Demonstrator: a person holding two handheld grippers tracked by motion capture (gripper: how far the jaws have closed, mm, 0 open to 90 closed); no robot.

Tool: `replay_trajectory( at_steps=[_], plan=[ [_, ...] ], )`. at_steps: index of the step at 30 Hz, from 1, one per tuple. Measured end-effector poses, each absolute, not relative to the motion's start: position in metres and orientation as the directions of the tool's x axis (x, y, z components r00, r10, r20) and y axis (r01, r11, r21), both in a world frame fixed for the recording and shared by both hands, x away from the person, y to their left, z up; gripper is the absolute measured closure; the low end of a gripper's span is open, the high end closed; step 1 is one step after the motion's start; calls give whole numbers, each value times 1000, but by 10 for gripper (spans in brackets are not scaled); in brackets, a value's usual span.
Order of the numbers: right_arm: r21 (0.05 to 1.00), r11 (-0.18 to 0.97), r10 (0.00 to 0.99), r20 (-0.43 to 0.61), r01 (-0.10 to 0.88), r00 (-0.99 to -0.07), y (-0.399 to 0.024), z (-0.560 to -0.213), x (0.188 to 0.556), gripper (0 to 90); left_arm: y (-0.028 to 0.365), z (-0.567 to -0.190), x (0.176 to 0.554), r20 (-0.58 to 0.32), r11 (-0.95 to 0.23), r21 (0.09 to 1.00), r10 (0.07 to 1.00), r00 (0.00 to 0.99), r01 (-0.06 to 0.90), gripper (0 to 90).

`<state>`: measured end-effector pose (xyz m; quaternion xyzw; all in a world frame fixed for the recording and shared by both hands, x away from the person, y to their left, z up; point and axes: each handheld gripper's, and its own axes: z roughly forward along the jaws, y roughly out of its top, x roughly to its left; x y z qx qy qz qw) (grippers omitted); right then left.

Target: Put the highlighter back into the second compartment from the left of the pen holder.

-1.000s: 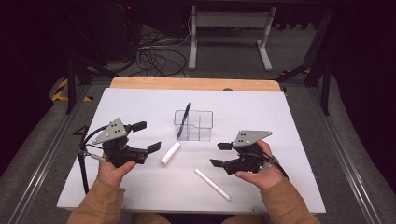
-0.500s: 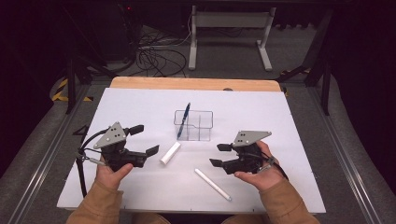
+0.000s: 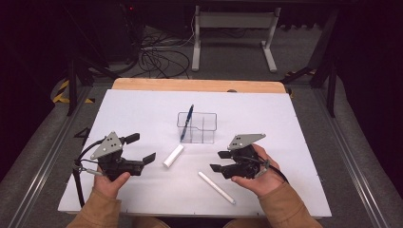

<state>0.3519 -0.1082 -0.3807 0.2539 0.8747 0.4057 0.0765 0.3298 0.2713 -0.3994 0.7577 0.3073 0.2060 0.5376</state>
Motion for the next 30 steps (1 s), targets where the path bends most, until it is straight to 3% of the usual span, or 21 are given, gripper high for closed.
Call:
replay_trajectory(
  at_steps=[15,30],
  plan=[
    [714,586,509,43,382,-860,-97,-385,350,450,281,-405,326,-41,-210,942,704,709,263,103],
    [634,605,553,100,482,-827,-90,-398,354,469,280,-405,325,-36,-224,937,704,709,270,103]
  ],
)
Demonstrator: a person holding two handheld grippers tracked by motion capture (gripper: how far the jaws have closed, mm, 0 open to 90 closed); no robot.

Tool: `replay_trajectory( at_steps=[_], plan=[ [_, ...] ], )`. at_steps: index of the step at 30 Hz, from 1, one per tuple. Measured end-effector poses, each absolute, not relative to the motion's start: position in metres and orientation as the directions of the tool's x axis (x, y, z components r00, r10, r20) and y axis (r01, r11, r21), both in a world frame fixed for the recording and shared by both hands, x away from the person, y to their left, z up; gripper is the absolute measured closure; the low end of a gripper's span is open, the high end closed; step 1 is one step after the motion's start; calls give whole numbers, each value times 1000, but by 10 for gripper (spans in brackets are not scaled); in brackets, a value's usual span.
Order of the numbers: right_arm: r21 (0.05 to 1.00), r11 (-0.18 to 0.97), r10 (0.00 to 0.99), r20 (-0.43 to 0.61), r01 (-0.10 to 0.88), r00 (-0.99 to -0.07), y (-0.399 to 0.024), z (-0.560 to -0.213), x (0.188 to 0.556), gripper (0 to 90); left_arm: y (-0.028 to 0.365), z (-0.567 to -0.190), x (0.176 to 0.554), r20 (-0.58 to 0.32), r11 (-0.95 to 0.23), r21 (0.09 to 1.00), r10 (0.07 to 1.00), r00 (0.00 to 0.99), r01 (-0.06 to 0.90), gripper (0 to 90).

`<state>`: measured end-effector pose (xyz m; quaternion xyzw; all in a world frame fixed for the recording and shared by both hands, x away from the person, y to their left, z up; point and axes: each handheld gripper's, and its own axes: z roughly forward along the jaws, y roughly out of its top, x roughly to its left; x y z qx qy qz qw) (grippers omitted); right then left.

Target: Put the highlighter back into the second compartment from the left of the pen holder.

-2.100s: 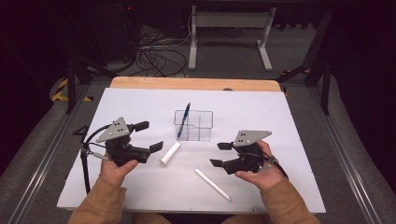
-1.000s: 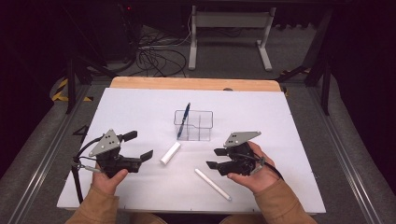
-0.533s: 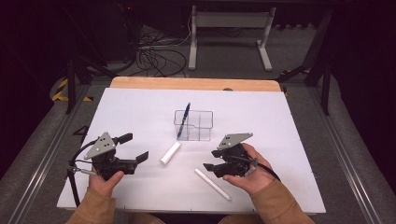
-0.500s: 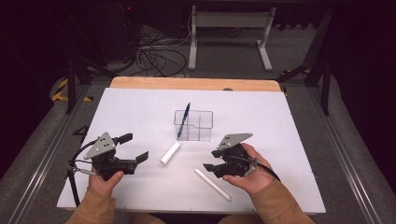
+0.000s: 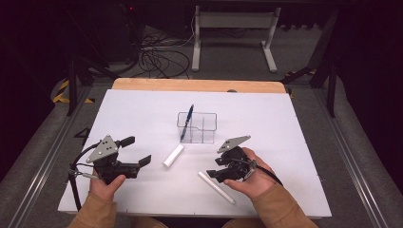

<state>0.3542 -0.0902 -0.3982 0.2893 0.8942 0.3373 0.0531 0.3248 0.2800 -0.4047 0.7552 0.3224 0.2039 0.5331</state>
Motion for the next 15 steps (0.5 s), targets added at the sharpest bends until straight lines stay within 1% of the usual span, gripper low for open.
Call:
replay_trajectory(
  at_steps=[5,15],
  plan=[
    [585,631,563,107,510,-820,-87,-402,353,516,280,-405,324,-27,-229,936,709,705,267,103],
    [518,676,573,79,524,-816,-79,-411,350,523,280,-405,325,-32,-228,935,707,706,270,104]
  ],
)
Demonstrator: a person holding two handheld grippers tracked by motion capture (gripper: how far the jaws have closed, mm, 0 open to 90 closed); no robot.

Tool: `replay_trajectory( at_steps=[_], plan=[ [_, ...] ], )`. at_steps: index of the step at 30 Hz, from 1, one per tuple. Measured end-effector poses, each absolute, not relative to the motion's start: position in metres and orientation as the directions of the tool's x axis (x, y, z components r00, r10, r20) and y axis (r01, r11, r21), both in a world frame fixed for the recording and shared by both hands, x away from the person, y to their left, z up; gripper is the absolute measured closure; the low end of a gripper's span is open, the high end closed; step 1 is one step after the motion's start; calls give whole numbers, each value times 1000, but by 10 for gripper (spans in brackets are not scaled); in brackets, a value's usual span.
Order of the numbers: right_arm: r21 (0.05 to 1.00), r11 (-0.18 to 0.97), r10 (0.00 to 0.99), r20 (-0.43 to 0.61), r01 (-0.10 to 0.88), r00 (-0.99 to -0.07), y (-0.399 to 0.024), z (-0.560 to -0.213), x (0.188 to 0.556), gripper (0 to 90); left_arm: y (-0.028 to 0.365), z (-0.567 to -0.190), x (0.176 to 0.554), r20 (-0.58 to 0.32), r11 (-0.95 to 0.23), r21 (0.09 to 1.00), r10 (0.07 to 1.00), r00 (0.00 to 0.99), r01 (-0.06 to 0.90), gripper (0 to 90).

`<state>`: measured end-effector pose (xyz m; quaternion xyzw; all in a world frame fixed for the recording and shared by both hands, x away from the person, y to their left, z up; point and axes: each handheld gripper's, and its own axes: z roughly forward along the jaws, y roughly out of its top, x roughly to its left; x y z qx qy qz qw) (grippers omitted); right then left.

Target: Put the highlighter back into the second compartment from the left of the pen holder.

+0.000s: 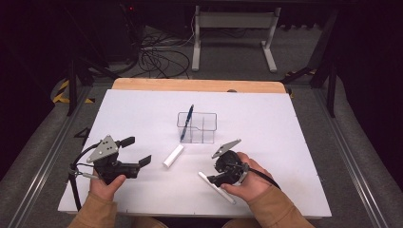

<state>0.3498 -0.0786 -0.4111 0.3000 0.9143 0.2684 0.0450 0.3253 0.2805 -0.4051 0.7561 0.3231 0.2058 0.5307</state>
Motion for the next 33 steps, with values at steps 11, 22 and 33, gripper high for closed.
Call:
replay_trajectory(
  at_steps=[11,22,33],
  plan=[
    [463,692,586,90,555,-805,-71,-421,348,563,280,-407,326,-41,-222,934,710,703,280,103],
    [422,687,622,80,591,-779,-65,-428,345,636,281,-407,326,-33,-228,933,717,696,279,103],
    [396,676,654,64,621,-753,-61,-432,343,702,281,-407,326,-19,-238,933,717,696,271,103]
  ],
)
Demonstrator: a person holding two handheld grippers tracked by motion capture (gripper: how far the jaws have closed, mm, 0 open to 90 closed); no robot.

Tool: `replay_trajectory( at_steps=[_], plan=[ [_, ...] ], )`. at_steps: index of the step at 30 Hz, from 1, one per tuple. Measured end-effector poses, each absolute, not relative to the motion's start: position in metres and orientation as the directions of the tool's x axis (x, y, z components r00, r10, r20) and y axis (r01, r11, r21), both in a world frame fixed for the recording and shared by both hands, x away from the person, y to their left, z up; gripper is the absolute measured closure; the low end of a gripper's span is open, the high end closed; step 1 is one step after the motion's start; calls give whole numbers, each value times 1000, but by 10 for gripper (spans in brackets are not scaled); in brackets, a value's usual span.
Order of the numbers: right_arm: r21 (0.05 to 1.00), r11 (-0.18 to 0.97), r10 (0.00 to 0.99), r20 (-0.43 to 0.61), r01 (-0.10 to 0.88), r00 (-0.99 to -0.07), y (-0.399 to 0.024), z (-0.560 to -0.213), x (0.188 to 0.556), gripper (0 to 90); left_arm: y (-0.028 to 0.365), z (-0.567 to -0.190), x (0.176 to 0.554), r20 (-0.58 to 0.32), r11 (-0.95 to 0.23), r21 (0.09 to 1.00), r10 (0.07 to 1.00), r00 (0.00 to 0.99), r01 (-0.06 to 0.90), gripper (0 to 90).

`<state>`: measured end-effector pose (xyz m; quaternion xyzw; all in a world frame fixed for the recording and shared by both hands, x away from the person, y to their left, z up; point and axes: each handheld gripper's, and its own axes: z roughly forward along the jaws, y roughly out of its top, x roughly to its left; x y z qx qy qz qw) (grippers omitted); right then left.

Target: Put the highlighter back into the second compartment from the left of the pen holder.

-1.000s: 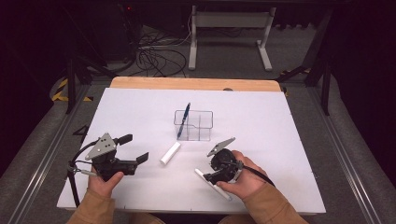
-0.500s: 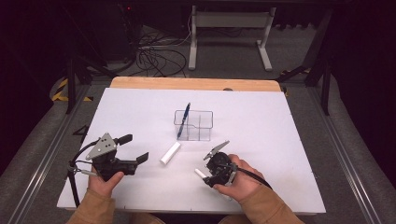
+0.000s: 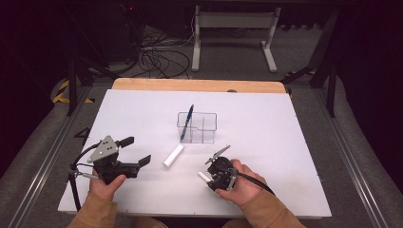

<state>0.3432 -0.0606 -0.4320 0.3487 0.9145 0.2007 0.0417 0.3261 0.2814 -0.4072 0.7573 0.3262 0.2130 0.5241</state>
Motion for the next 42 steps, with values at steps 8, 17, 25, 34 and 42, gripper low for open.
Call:
replay_trajectory(
  at_steps=[8,17,25,34,42],
  plan=[
    [370,668,680,47,645,-731,-58,-436,342,755,282,-407,326,-15,-239,933,719,695,267,103],
    [372,657,699,25,656,-715,-56,-436,340,786,281,-407,326,-12,-244,932,718,696,268,103],
    [372,656,701,22,657,-712,-56,-437,340,789,281,-408,325,-17,-240,932,718,696,271,103],
    [371,664,695,18,650,-719,-56,-437,340,789,281,-408,325,-20,-238,932,719,695,274,103],
    [367,673,687,12,642,-727,-55,-436,340,789,281,-407,325,-17,-240,932,720,694,272,103]
  ],
)
